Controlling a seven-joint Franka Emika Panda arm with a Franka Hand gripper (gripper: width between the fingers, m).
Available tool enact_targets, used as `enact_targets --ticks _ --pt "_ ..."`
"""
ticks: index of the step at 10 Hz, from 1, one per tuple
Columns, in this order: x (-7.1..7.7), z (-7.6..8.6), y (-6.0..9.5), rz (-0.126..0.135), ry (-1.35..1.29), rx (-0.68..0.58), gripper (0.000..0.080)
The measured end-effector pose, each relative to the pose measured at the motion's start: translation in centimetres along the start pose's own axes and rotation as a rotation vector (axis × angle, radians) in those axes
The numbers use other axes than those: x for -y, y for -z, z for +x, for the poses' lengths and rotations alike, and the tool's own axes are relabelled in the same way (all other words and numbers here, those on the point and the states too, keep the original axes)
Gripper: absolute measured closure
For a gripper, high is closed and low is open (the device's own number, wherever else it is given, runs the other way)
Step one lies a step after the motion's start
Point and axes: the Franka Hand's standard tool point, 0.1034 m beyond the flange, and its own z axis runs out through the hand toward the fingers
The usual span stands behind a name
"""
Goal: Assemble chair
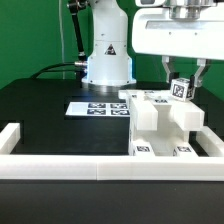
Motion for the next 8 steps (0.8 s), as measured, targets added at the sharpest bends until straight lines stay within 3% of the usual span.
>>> enact_targets --ticks 8 --pt "0.64 -0.80 -0.10 0.016 -0.659 0.020 0.0511"
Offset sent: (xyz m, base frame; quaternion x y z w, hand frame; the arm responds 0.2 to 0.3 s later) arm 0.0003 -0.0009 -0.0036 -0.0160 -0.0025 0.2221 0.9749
